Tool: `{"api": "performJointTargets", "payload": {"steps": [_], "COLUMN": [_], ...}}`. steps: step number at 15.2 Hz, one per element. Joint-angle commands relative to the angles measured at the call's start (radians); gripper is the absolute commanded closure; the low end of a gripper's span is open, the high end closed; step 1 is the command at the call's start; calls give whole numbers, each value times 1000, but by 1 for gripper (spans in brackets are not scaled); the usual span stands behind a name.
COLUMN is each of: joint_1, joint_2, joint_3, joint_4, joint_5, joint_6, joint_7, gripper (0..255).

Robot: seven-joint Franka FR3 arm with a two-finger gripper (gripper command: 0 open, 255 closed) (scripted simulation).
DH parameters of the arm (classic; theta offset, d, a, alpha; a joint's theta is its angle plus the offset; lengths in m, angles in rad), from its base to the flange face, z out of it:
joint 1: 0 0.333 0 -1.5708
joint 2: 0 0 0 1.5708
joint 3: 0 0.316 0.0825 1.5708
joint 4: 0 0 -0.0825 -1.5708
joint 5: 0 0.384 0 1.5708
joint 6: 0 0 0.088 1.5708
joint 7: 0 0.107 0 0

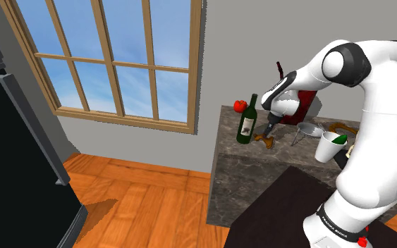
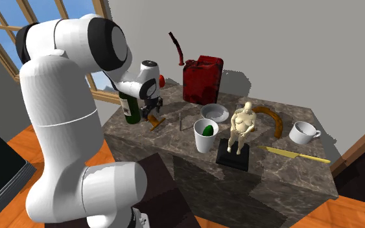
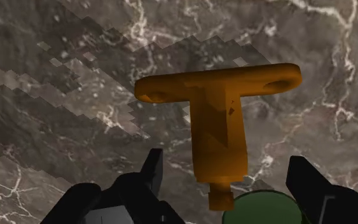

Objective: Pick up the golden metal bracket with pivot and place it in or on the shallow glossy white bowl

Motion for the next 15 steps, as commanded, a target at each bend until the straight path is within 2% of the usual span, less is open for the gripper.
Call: {"api": "performJointTargets", "payload": {"steps": [1,7,14,15], "joint_1": [-35,-56,-56,-56], "joint_2": [21,93,93,93], "joint_3": [40,76,76,76], "joint_4": [7,30,30,30], "joint_5": [48,94,93,93], "joint_6": [22,71,71,71], "joint_7": [-86,-119,-119,-119], "gripper": [0,0,0,255]}}
